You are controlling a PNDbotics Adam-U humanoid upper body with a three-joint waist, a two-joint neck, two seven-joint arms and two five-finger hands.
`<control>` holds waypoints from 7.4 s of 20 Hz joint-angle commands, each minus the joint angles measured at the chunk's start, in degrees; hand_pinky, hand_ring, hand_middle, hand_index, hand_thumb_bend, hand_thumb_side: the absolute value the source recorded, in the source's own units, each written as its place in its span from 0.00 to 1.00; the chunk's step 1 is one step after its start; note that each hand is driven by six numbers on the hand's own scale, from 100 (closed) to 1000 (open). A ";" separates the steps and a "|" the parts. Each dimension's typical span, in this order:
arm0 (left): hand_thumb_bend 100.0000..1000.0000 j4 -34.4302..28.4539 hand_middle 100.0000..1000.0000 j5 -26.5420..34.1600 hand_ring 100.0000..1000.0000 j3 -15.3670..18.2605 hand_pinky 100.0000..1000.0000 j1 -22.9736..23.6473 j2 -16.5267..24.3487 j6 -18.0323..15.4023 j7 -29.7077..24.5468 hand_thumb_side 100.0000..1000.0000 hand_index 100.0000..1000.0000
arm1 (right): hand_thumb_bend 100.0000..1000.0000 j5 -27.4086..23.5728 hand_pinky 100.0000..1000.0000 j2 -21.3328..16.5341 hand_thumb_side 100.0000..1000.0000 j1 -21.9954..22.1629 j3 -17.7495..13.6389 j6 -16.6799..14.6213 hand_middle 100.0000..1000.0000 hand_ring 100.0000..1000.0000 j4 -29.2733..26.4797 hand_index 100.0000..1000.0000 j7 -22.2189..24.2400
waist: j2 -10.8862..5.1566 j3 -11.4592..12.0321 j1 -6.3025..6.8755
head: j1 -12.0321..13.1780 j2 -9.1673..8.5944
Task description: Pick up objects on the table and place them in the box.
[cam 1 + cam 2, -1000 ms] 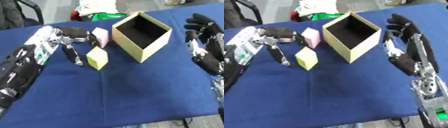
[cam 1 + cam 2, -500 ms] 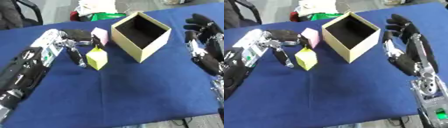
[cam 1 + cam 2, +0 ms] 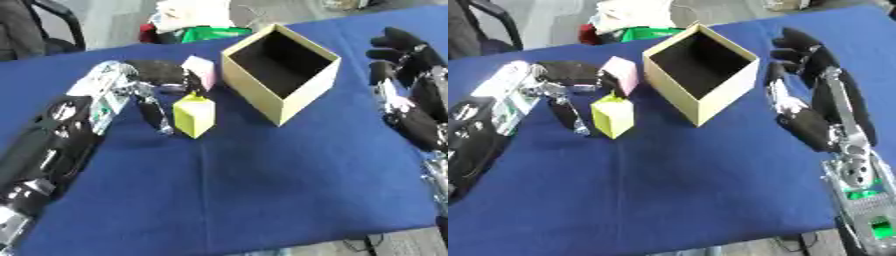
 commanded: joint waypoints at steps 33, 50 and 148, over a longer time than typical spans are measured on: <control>0.43 4.57 0.57 -3.95 0.69 2.86 0.76 -2.12 -1.41 0.40 1.62 0.08 0.78 | 0.00 -0.55 0.76 -0.23 0.46 -1.38 0.34 -0.28 0.77 0.79 -0.29 0.91 0.78 | -0.47 -1.59 -0.01 | 0.29 -0.79; 0.36 1.82 0.49 -5.82 0.67 6.66 0.77 -7.16 0.52 3.88 4.66 0.03 0.69 | 0.00 -1.44 0.76 0.13 0.46 -1.47 2.35 -0.61 0.77 0.79 -0.04 0.91 2.88 | -1.25 -3.12 0.67 | 0.37 -0.69; 0.42 17.78 0.66 -16.24 0.75 16.64 0.79 -6.73 2.20 7.92 12.54 0.02 0.80 | 0.00 -2.60 0.76 1.63 0.49 -3.47 7.55 -1.75 0.77 0.79 1.76 0.91 9.58 | 1.04 -10.69 3.81 | 6.64 -2.03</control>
